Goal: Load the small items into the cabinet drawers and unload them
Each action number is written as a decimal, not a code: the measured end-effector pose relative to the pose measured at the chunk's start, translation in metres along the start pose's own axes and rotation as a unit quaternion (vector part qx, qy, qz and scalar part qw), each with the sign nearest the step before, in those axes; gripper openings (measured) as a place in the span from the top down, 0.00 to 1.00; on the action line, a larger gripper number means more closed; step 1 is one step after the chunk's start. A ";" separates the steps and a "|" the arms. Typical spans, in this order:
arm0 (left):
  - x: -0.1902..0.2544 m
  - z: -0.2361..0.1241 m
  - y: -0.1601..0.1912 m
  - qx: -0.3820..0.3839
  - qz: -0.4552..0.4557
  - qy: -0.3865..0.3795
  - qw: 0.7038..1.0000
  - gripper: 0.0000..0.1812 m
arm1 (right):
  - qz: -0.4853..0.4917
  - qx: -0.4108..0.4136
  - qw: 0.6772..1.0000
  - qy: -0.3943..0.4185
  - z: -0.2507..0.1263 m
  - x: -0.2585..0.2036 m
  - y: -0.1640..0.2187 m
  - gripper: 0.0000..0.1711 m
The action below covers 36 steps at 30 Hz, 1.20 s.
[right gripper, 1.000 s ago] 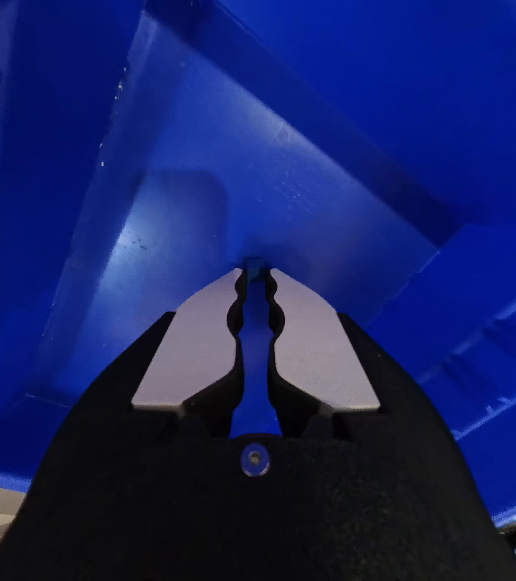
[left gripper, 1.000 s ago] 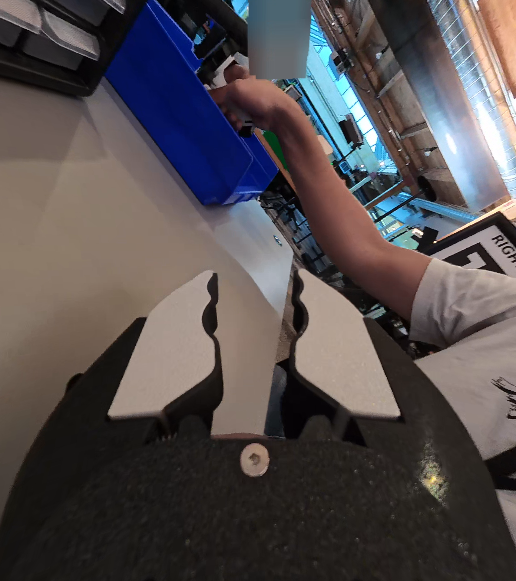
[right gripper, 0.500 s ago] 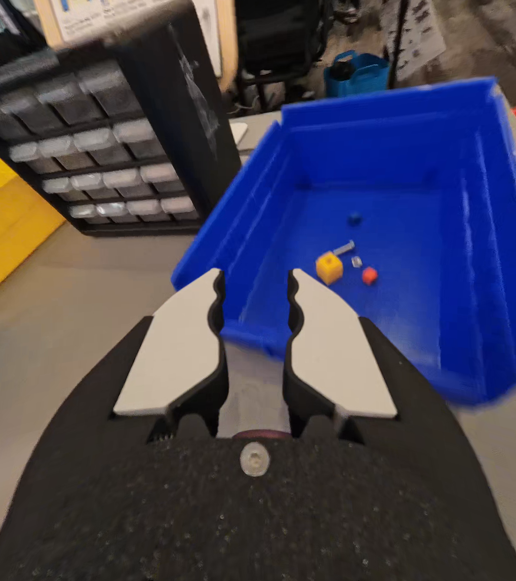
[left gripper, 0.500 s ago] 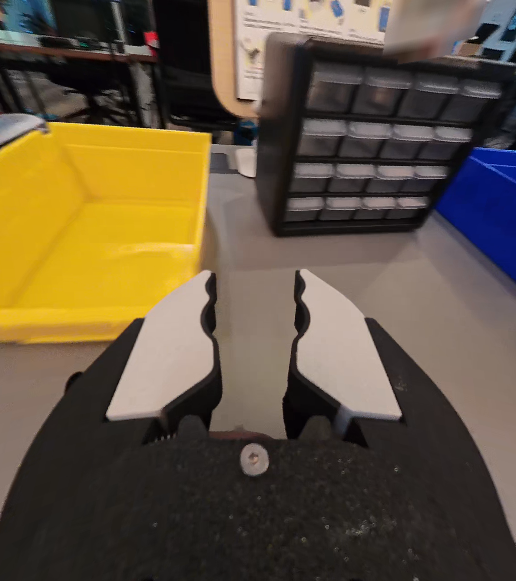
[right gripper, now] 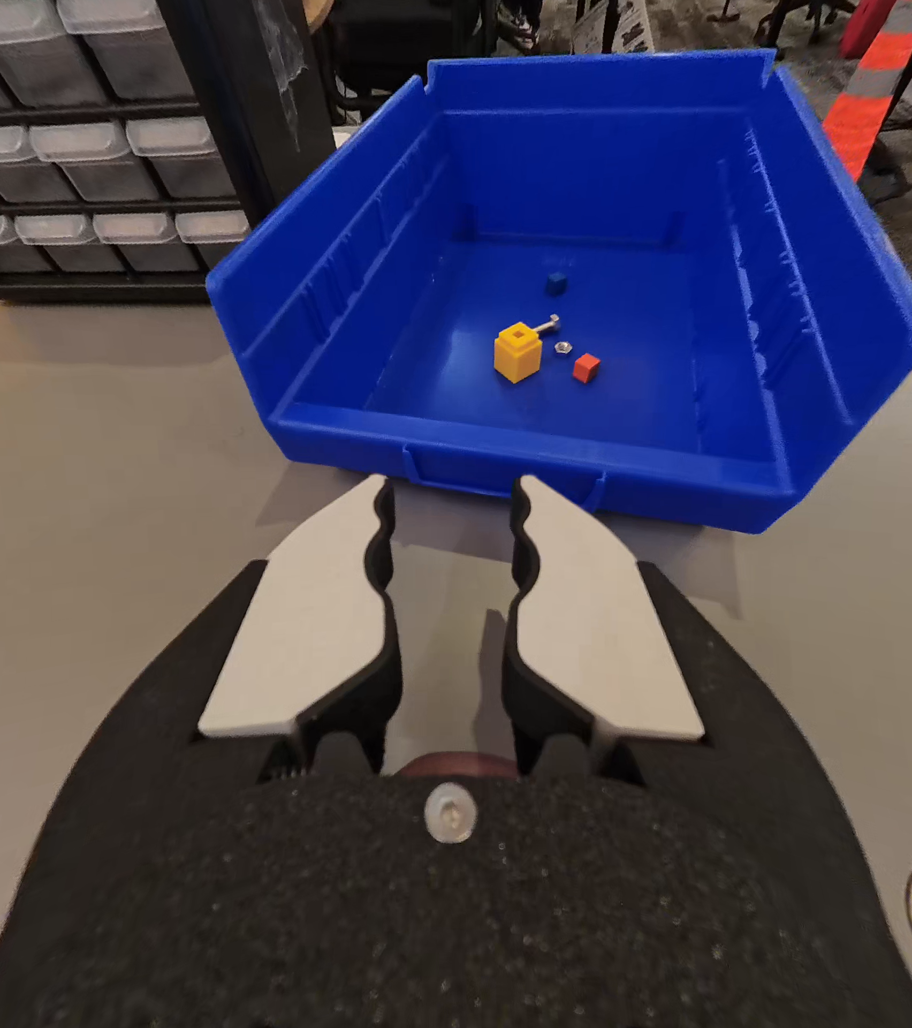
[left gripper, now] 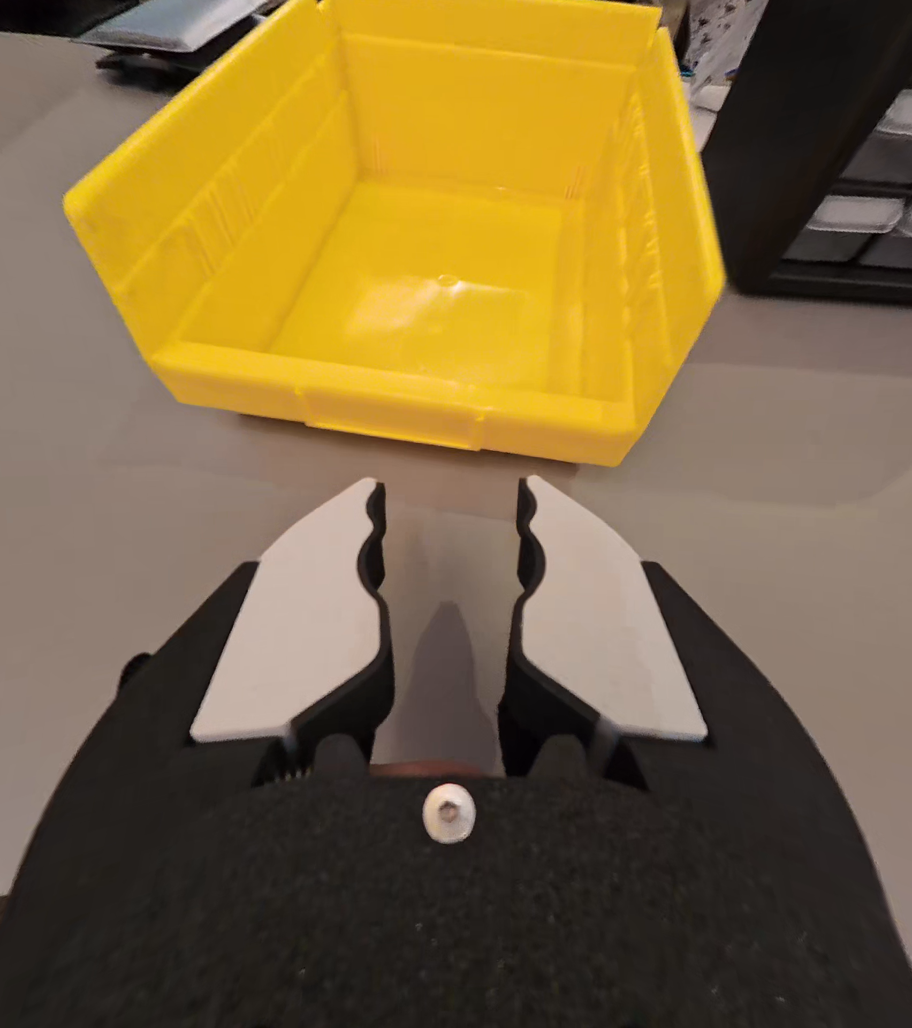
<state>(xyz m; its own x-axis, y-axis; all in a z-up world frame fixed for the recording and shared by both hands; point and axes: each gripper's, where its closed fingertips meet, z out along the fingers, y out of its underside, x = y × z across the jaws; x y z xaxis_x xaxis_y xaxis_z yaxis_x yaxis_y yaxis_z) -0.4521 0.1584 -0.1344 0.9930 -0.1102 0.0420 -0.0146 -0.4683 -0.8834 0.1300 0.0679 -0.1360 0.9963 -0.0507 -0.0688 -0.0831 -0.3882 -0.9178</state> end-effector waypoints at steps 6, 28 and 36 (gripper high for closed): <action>0.012 -0.003 -0.006 0.015 0.050 -0.004 0.999 0.75 | 0.002 -0.003 1.000 -0.003 -0.003 0.001 0.000 0.78; 0.537 0.050 -0.005 -0.089 0.132 0.359 0.920 0.73 | -0.008 0.040 0.995 0.094 -0.045 0.077 -0.026 0.77; 0.494 0.060 -0.011 -0.074 0.197 0.294 0.932 0.95 | -0.029 0.075 0.993 0.090 -0.072 0.086 -0.079 0.78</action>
<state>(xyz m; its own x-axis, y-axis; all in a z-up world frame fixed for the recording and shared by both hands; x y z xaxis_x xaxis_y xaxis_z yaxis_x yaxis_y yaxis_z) 0.0452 0.1621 -0.1323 0.6718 -0.7406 0.0162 -0.4236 -0.4020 -0.8118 0.2207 0.0275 -0.0413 0.9784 -0.2017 0.0450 -0.0079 -0.2542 -0.9671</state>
